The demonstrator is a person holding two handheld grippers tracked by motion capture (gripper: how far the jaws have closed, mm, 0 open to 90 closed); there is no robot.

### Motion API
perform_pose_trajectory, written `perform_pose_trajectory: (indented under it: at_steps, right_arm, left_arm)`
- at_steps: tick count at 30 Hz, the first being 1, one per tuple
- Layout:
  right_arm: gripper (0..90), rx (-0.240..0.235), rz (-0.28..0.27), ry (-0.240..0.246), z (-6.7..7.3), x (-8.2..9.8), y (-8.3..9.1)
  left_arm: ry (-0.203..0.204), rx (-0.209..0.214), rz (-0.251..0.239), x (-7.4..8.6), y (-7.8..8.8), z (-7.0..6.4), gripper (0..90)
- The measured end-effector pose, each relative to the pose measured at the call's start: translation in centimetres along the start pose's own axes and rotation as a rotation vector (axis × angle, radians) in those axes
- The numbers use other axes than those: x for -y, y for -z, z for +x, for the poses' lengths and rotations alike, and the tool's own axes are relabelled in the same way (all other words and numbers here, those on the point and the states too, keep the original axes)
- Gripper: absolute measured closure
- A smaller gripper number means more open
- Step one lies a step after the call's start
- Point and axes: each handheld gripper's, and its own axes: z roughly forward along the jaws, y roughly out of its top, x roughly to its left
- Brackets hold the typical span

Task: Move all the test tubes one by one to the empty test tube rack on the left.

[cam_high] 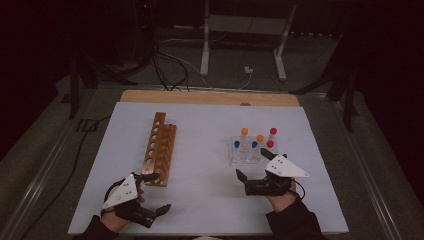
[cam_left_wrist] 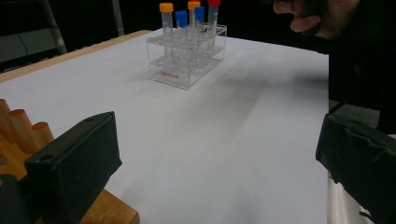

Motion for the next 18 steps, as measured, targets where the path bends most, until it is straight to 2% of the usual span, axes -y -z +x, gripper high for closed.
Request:
perform_pose_trajectory:
  at_steps: [5, 8, 12, 15, 18]
  right_arm:
    - [0.0, 0.024, 0.012, 0.001, 0.4, -0.3, -1.1]
    - [0.0, 0.019, 0.004, -0.006, 0.5, -0.3, -1.5]
    - [0.0, 0.049, 0.015, 0.0, 1.0, -0.3, -2.6]
    - [0.0, 0.054, 0.018, -0.028, 0.9, -0.3, -3.2]
    - [0.0, 0.064, 0.025, -0.034, 1.0, -0.3, -3.8]
  left_arm:
    - [-0.001, -0.004, 0.001, 0.0, 0.0, 0.0, 0.5]
    - [0.002, -0.001, -0.006, 0.0, 0.1, 0.0, 0.5]
    - [0.005, 0.001, -0.006, 0.0, 0.1, 0.0, 0.5]
    - [0.006, 0.0, -0.004, 0.0, 0.1, 0.0, 0.5]
    - [0.006, 0.003, -0.005, 0.0, 0.1, 0.0, 0.5]
